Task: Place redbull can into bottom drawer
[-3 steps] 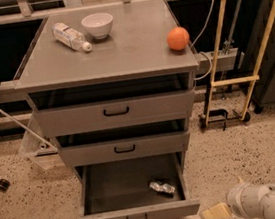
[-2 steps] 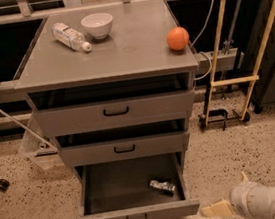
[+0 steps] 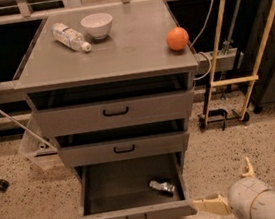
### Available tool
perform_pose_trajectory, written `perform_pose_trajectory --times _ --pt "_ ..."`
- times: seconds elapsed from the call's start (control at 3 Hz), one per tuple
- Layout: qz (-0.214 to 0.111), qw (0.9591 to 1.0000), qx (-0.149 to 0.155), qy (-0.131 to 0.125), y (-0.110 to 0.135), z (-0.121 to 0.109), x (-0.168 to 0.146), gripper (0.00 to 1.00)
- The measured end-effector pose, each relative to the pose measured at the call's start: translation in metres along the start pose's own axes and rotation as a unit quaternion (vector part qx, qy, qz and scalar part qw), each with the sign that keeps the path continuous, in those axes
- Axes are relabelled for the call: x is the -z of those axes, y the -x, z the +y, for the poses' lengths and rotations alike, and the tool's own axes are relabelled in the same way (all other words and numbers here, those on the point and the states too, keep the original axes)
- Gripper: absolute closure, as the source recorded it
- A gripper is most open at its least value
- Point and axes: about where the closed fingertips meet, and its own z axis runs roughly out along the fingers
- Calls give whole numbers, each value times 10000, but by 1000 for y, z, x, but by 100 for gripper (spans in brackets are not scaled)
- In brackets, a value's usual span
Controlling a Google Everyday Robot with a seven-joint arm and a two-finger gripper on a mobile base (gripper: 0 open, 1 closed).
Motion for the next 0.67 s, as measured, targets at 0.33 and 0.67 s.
perform_pose_trajectory --times 0.33,0.67 --pt "-489 9983 135 -286 42 16 25 0" --pt "-611 9973 185 -361 59 22 36 0"
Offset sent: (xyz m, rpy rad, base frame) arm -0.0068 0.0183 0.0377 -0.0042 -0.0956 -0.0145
